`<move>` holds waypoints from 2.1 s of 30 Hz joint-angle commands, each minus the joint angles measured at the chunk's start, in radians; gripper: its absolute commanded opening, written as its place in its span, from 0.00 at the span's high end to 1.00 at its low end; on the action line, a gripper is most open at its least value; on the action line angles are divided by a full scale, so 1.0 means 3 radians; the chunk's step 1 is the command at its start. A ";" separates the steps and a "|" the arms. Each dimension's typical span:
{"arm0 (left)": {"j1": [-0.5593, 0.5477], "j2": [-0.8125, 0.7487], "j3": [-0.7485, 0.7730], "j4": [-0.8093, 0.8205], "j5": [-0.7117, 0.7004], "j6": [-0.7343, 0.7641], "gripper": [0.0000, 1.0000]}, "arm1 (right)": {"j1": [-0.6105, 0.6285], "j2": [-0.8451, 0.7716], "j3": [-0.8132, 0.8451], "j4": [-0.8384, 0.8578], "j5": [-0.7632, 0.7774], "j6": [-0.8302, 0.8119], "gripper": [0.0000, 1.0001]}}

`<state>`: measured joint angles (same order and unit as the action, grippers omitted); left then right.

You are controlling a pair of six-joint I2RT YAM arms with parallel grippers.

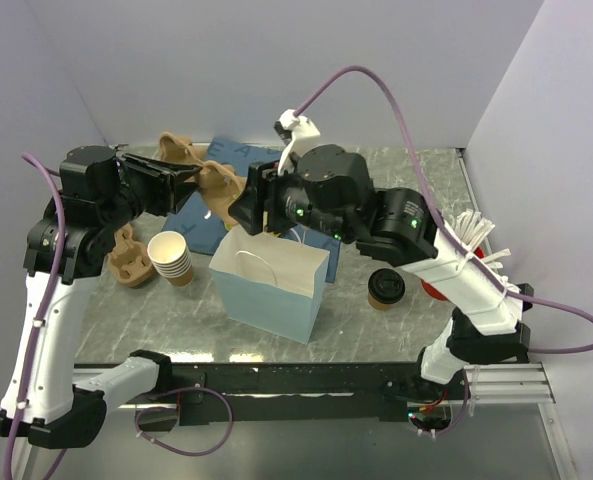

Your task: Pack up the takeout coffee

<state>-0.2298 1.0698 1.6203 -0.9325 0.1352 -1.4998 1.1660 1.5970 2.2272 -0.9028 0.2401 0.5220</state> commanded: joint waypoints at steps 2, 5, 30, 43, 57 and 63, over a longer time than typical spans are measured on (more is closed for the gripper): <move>-0.0011 -0.0074 -0.0012 0.0153 0.0117 -0.0099 0.91 | 0.0071 0.0066 0.0281 -0.0012 0.0477 -0.0063 0.42; -0.0011 -0.0079 0.0024 0.0122 0.0137 -0.0078 0.91 | 0.0087 0.0148 0.0363 -0.0054 0.0575 -0.0099 0.45; -0.0011 -0.0206 0.0024 0.0219 0.0229 -0.0017 0.67 | 0.0138 0.0271 0.0435 0.0063 0.0820 -0.0176 1.00; -0.0011 -0.0401 -0.0047 0.0791 0.0948 0.0785 0.14 | -0.0368 -0.0261 0.0277 -0.0196 0.0444 0.0080 1.00; -0.0016 -0.0841 -0.0712 0.0196 0.0809 0.1532 0.17 | -0.0814 -0.1115 -0.0330 -0.0995 -0.0952 0.0458 1.00; -0.0011 -0.0800 -0.0921 -0.0097 0.0475 0.1752 0.25 | -0.0819 -0.1330 -0.0665 -0.1091 -0.1005 0.0663 1.00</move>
<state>-0.2325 0.8227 1.3865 -0.8837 0.3626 -1.0519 0.9245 1.1976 2.0445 -1.1976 -0.0132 0.6632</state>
